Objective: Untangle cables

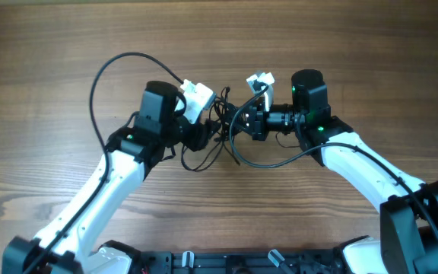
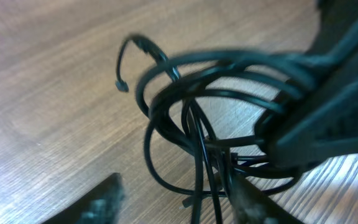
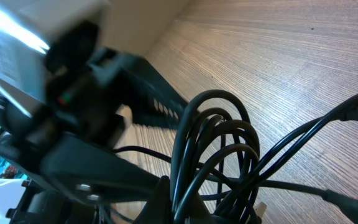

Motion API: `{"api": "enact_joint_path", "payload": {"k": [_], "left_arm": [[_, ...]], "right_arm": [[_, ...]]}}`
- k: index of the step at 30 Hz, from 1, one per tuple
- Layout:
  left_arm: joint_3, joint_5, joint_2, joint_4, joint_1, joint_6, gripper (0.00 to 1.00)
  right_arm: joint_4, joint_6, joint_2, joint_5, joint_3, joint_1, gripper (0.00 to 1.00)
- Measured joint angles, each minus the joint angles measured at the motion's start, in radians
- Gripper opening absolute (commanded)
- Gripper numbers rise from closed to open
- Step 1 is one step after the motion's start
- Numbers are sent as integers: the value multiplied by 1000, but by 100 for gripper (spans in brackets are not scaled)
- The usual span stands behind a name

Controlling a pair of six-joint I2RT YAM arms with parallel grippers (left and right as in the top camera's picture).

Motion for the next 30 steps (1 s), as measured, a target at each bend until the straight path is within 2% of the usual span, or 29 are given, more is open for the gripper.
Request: {"api": "enact_joint_path", "payload": {"k": [2, 3, 4, 5, 8, 12, 16, 20, 21, 22, 23, 24, 25, 29, 30], "left_arm": [[0, 0, 41, -18, -17, -1, 54], [0, -3, 46, -32, -24, -1, 49], [0, -4, 48, -42, -30, -1, 14], [0, -5, 48, -64, -42, 3, 4], [1, -11, 48, -103, -47, 37, 4], [1, -148, 25, -96, -16, 25, 4], [9, -210, -235, -78, 127, -141, 4], [16, -230, -413, -128, 226, -272, 4], [18, -248, -428, -156, 246, -313, 7], [19, -267, -430, -185, 259, -356, 20], [19, -284, -425, -219, 275, -406, 54], [19, -299, -417, -237, 285, -449, 82], [19, -304, -409, -245, 287, -466, 100], [19, -245, -341, -240, 288, -534, 100], [19, -208, -324, -235, 288, -537, 96]], "right_arm": [[-2, 0, 0, 0, 0, 0, 5], [-3, 0, 0, 0, 0, 0, 5], [-5, 0, 0, 0, 0, 0, 5], [-8, 0, 0, 0, 0, 0, 4], [-19, 0, 0, 1, 0, 0, 5], [-154, -3, 0, 131, 1, 1, 4], [-248, 43, 0, 365, 1, 1, 4], [-257, 95, 0, 449, 0, 1, 5], [-257, 98, 0, 449, 0, 1, 5], [-247, 100, 0, 445, 0, 1, 4], [-227, 103, 0, 435, 0, 1, 4], [-201, 106, 0, 422, -1, 1, 4], [-171, 107, 0, 406, -3, 1, 4], [52, 113, 0, 295, -5, 1, 5], [76, 114, 0, 278, -5, 1, 4]]}}
